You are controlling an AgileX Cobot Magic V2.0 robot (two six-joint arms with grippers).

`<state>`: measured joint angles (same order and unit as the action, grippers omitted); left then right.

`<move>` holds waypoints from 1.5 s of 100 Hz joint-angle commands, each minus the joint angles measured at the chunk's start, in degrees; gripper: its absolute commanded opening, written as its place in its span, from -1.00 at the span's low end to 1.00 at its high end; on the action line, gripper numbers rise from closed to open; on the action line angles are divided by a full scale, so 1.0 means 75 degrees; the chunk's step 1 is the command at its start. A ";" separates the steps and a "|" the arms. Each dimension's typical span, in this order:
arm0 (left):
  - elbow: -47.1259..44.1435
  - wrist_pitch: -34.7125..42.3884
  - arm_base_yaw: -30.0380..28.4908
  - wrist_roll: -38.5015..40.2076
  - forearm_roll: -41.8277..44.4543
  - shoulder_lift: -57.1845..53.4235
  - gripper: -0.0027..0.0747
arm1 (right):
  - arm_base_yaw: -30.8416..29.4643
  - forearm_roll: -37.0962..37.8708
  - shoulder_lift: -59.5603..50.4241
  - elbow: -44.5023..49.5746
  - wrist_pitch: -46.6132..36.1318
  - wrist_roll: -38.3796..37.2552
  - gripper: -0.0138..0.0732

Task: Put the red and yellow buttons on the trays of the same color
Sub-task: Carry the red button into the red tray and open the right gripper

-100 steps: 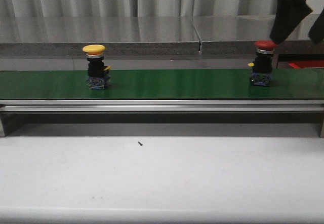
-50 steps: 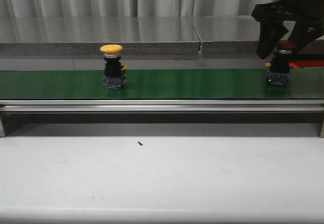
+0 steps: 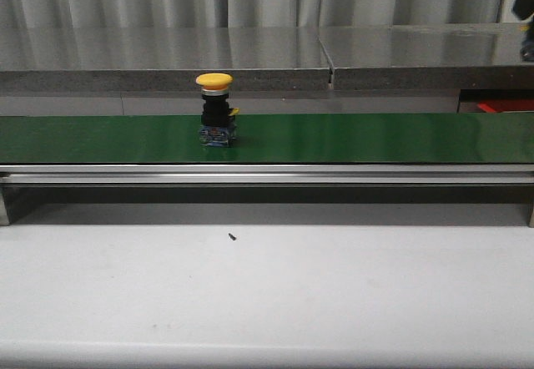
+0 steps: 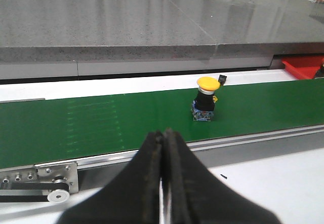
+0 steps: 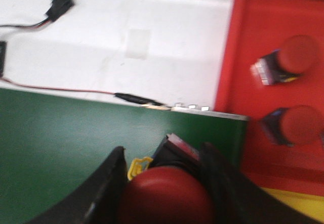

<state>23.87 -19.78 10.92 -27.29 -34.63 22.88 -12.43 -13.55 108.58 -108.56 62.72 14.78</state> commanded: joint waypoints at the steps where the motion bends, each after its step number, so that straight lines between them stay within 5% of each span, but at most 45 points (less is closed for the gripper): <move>1: 0.0219 0.0513 0.0068 -0.0020 -0.0180 0.0047 -0.98 | -0.0682 -0.0032 -0.0254 -0.0687 -0.0067 -0.0049 -0.40; 34: 0.0219 0.0513 0.0068 -0.0020 -0.0180 0.0047 -0.98 | -0.2031 -0.0555 0.1664 -0.3005 0.0351 -0.0171 -0.40; 84: 0.0219 0.0513 0.0068 -0.0020 -0.0180 0.0047 -0.98 | -0.2016 -0.0655 0.3377 -0.4286 -0.0765 -0.0157 -0.40; 150: 0.0219 0.0513 0.0068 -0.0020 -0.0180 0.0062 -0.98 | -0.1811 -0.0825 0.4158 -0.4304 -0.1406 0.0071 -0.40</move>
<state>23.87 -19.70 10.92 -27.29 -34.76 22.88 -25.93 -18.44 144.14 -138.79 55.93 14.59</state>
